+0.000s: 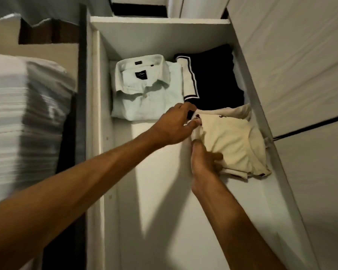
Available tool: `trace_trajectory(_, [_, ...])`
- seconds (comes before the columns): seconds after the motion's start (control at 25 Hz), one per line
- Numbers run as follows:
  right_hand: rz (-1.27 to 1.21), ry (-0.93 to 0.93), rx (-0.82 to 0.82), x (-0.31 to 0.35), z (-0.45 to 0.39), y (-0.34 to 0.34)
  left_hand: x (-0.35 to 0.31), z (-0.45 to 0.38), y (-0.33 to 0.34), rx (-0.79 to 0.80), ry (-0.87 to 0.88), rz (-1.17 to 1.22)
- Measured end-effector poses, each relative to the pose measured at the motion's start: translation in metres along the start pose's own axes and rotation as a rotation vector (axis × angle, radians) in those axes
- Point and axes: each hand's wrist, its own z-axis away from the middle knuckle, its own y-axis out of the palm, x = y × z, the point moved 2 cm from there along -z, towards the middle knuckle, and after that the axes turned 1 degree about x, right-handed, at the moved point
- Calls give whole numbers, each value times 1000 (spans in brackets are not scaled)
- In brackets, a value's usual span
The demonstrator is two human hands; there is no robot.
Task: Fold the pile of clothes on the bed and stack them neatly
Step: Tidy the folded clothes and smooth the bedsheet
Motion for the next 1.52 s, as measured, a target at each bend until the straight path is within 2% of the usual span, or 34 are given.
trace_trajectory(0.08, [124,-276,73,20,56,25,11,43,-56,-145,-14,44])
trace_trajectory(0.16, [124,-560,225,28,108,51,16,95,-112,-311,2,98])
trace_trajectory(0.24, [119,-764,399,25,176,85,32,168,-170,-500,14,140])
trace_trajectory(0.36, [234,-1043,495,6,295,144,83,295,-245,-734,-130,199])
trace_trajectory(0.44, [359,-1153,641,-25,369,190,127,389,-278,-853,-267,223])
trace_trajectory(0.6, [665,-1136,941,-119,483,287,221,574,-312,-1016,-497,259])
trace_trajectory(0.76, [1039,-1162,1141,-267,581,377,308,771,-277,-1213,-779,346])
trace_trajectory(0.88, [1274,-1050,1343,-380,635,422,346,897,-223,-1291,-968,334])
trace_trajectory(1.0, [1611,-810,1512,-494,673,439,356,1005,-150,-1376,-1196,347])
trace_trajectory(1.12, [1831,-558,1524,-592,677,425,339,1096,-52,-1535,-1682,375])
trace_trajectory(1.2, [1755,-591,1444,-622,658,424,321,1132,14,-1687,-1934,587])
trace_trajectory(1.28, [1730,-624,1434,-634,642,423,304,1146,66,-1793,-1956,958])
trace_trajectory(1.36, [1753,-549,1454,-632,633,414,296,1144,96,-1734,-1860,1188])
trace_trajectory(1.52, [1671,-448,1505,-635,620,398,289,1134,85,-1703,-1603,1553])
